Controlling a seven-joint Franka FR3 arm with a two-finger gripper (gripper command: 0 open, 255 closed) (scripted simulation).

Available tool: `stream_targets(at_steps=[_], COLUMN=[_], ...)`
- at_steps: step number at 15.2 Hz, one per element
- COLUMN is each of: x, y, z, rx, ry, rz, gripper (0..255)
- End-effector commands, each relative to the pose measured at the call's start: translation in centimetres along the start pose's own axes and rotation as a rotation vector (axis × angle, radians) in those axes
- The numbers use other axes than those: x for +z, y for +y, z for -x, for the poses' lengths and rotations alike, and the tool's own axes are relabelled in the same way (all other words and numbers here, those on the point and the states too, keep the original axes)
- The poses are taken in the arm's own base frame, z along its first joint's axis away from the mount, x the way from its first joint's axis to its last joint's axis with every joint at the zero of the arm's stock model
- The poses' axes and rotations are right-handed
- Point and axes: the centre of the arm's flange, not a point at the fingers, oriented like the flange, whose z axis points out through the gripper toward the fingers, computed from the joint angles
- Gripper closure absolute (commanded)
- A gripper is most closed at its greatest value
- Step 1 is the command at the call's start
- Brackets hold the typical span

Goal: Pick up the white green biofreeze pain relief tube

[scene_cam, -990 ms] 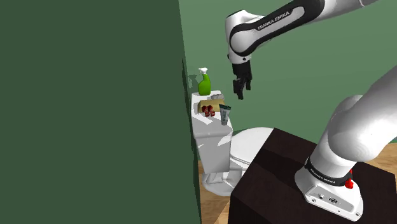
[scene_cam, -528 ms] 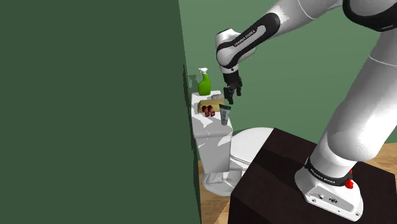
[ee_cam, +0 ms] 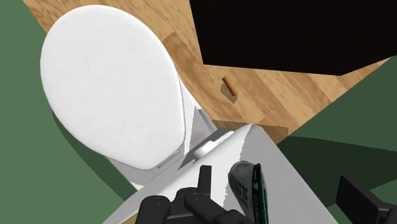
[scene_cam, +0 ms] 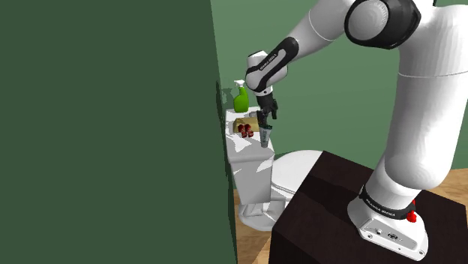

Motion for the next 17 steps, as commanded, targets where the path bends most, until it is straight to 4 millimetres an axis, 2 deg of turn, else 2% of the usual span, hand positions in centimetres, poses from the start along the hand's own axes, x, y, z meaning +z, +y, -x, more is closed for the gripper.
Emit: stream_targets(at_steps=[1, 6, 8, 9, 17], x=[1.0, 3.9, 3.9, 3.9, 3.9], y=[0.3, 0.2, 0.2, 0.2, 0.2], z=[-0.6, -1.4, -1.4, -1.3, -1.3], rx=[0.001, 0.001, 0.001, 0.001, 0.001], ry=[-0.001, -0.001, -0.001, -0.001, -0.001], rz=[0.0, 0.0, 0.0, 0.0, 0.0], gripper=[0, 0, 0, 255, 255])
